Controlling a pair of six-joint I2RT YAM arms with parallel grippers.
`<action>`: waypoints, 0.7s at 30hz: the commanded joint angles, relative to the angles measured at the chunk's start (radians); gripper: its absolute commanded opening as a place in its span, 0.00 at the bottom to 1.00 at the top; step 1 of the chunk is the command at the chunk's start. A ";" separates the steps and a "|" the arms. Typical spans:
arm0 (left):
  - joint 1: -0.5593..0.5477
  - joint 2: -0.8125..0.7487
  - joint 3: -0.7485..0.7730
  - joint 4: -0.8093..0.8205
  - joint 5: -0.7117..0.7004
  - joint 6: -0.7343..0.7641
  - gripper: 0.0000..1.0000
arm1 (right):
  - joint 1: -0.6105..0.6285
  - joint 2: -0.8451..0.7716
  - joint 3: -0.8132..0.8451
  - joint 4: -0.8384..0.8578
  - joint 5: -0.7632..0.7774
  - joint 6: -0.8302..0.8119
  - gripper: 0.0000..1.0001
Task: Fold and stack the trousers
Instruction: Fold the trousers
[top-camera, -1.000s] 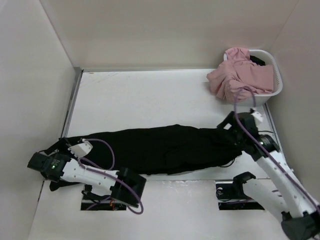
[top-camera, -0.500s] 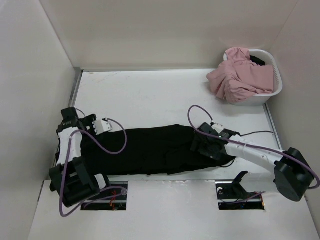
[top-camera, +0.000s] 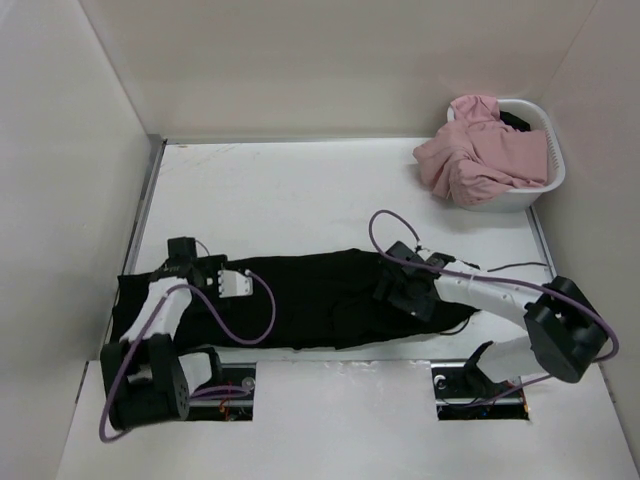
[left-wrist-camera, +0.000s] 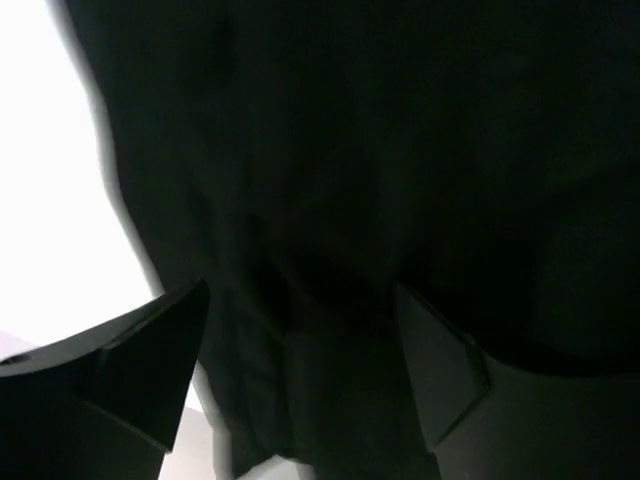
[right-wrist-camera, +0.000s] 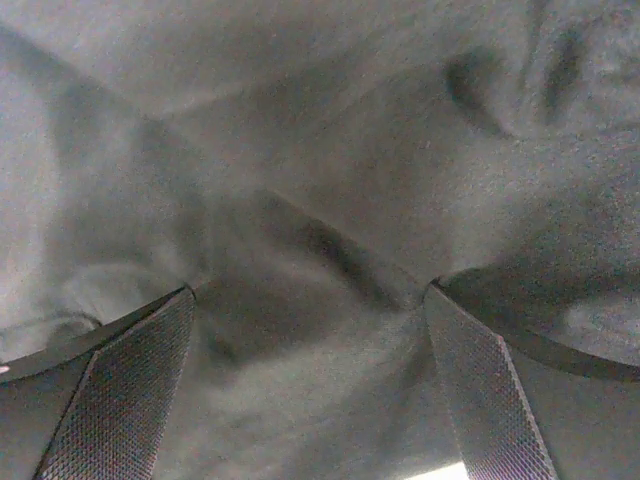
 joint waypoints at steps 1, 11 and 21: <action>-0.050 0.200 -0.030 0.403 -0.103 -0.054 0.75 | -0.067 0.063 0.026 0.024 0.028 0.001 1.00; -0.172 0.478 0.282 0.533 -0.156 -0.372 0.74 | -0.269 0.296 0.319 0.048 0.127 -0.191 1.00; 0.032 0.182 0.397 0.133 -0.077 -0.262 0.80 | -0.308 0.027 0.346 0.062 0.167 -0.374 1.00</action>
